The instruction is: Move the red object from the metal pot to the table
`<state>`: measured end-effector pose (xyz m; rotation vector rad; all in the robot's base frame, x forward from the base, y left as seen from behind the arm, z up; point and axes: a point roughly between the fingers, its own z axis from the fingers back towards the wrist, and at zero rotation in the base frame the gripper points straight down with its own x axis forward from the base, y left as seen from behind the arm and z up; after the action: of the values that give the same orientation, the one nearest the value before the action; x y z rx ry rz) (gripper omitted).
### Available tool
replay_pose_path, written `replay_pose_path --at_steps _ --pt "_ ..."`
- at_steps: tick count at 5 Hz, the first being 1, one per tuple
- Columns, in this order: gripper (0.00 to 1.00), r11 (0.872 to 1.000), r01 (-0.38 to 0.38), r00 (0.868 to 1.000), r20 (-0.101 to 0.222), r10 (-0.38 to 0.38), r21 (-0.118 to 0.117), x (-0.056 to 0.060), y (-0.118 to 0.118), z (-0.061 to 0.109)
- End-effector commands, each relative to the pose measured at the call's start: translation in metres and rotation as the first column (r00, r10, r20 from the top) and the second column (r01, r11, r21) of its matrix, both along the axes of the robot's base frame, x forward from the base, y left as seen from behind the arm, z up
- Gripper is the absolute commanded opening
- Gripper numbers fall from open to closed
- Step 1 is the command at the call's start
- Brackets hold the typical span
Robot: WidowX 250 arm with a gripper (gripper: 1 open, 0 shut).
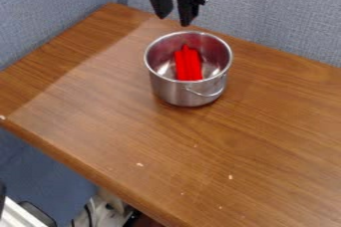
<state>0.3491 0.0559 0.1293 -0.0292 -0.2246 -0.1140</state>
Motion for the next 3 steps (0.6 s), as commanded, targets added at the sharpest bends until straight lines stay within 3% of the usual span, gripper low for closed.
replay_pose_path --at_steps 1,3 --pt "1.0 1.0 0.007 0.998 0.063 -0.008 0.021 0.001 0.001 0.024" --pt "1.0 1.0 0.013 1.0 0.025 -0.013 0.024 -0.001 -0.003 0.009"
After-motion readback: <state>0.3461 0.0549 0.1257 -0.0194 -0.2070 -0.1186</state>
